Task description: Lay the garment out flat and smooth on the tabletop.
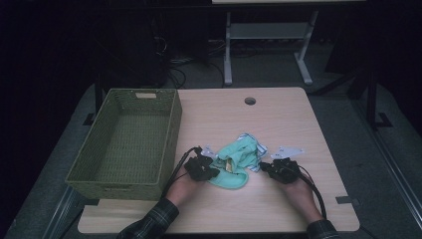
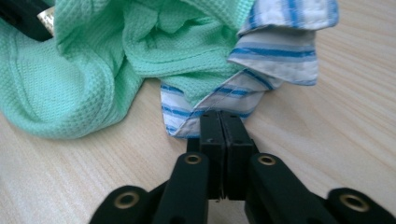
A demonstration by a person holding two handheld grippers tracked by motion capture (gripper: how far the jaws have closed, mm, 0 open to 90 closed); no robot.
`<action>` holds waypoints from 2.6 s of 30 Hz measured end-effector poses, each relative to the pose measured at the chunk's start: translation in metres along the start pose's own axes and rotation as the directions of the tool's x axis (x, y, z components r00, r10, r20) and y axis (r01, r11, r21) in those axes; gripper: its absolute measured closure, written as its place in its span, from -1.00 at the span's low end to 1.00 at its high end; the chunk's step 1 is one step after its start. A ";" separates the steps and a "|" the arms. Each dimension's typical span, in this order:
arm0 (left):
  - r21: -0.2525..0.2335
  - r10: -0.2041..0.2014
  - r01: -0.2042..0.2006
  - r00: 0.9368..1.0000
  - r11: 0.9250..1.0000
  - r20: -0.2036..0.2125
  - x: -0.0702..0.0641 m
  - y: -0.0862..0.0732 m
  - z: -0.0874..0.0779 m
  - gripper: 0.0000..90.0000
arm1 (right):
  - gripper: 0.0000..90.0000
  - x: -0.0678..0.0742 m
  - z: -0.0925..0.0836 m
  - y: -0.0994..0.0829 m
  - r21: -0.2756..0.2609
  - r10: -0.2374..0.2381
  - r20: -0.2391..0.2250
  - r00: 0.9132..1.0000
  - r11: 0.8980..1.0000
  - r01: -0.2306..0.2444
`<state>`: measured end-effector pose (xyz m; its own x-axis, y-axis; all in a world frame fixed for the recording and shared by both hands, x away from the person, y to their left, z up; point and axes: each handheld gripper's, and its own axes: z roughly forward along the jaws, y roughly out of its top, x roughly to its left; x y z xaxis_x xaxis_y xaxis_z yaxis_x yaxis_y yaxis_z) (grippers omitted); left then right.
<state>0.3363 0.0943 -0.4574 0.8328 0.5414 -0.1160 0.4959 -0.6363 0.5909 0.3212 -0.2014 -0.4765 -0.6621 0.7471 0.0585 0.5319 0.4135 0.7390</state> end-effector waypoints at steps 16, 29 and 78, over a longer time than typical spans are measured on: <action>0.003 0.002 -0.003 1.000 1.000 0.004 0.000 0.000 0.000 0.99 | 0.63 0.002 0.012 0.008 -0.019 0.042 0.018 0.999 0.999 -0.041; 0.010 0.010 -0.010 1.000 1.000 0.003 0.000 0.001 0.000 0.99 | 0.89 -0.007 -0.003 0.014 -0.027 0.005 0.070 0.998 1.000 -0.003; 0.012 0.014 -0.014 1.000 1.000 -0.011 -0.002 0.002 0.000 0.99 | 0.99 -0.019 -0.035 0.015 -0.048 0.033 -0.040 0.999 0.998 -0.035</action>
<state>0.3358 0.0922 -0.4565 0.8370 0.5382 -0.0990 0.4872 -0.6505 0.5827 0.3234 -0.2279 -0.4429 -0.6650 0.7387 0.1101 0.5288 0.3616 0.7678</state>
